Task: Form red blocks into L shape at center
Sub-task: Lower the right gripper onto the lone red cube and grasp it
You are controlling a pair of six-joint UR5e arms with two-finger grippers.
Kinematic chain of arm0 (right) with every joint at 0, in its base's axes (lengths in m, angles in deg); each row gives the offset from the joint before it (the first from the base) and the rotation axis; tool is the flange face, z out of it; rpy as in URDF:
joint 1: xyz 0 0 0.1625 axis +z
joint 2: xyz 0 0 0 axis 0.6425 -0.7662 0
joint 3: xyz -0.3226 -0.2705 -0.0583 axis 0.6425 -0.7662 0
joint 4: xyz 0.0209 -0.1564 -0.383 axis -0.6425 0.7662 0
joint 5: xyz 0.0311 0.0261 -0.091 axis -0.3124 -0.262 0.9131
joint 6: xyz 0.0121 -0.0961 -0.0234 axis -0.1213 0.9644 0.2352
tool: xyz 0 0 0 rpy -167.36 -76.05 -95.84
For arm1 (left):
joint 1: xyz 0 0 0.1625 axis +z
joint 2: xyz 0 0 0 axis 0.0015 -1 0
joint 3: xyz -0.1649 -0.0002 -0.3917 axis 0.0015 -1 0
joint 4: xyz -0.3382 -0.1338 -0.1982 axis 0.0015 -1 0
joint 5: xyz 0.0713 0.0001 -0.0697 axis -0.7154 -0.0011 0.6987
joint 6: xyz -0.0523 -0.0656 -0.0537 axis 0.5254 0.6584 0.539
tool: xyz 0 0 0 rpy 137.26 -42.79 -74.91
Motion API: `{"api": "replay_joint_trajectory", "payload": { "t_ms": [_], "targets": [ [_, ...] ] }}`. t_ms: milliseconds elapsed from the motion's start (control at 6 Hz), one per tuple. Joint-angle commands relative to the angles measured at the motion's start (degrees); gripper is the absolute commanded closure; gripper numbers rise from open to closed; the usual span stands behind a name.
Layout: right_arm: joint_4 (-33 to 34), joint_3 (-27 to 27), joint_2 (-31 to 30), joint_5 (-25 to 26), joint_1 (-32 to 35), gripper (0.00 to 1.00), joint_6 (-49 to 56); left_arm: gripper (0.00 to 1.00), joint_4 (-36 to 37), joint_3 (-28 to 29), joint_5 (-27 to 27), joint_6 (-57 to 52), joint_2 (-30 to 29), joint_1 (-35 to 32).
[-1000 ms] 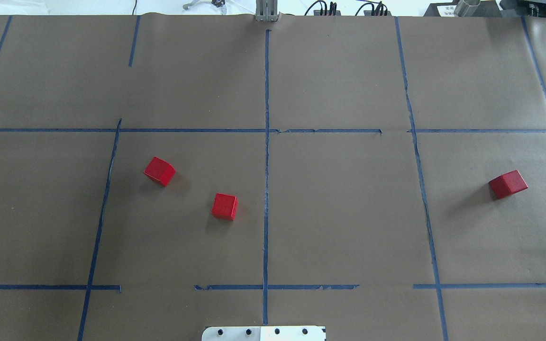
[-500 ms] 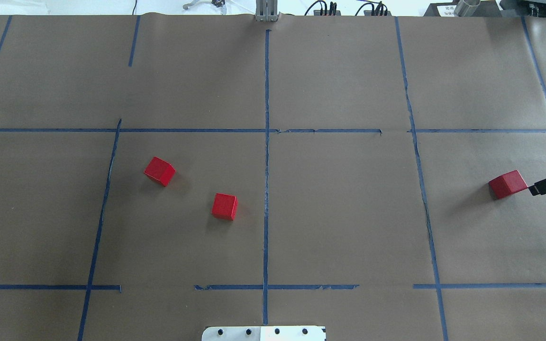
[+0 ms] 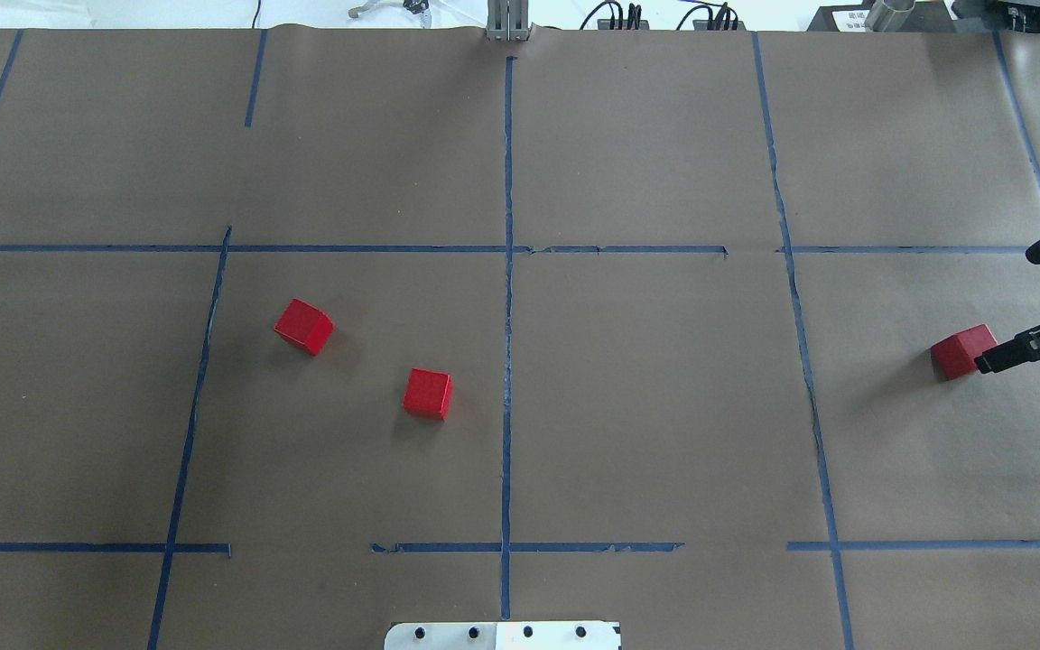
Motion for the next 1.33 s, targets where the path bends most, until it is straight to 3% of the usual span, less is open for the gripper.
{"api": "replay_joint_trajectory", "payload": {
  "t_ms": [0, 333, 500, 667, 1000, 1167],
  "targets": [
    [-0.1, -2.8, 2.6, 0.1, -2.8, 0.0, 0.0, 0.0, 0.0, 0.0, 0.0, 0.0, 0.0, 0.0],
    [-0.1, -4.7, 4.0, 0.4, -3.7, 0.01, 0.1, 0.0, 0.0, 0.0, -0.1, 0.0, 0.1, 0.0],
    [-0.1, -5.2, 4.5, 0.3, -3.7, 0.56, 0.1, 0.0, 0.0, 0.1, -0.1, -0.1, 0.1, 0.0],
    [-0.1, -5.2, 4.3, 0.3, -3.6, 0.98, 0.1, 0.0, 0.0, 0.1, 0.0, -0.1, 0.1, 0.0],
    [0.7, -0.5, 4.9, 0.0, -3.7, 1.0, -3.5, 0.0, -0.1, 0.0, 0.0, 0.0, -0.4, 0.2],
    [0.8, 0.9, 9.5, 0.0, -8.8, 1.0, -15.8, 0.0, -0.2, -0.1, 0.1, -0.3, -0.6, 0.1]
  ]
}}
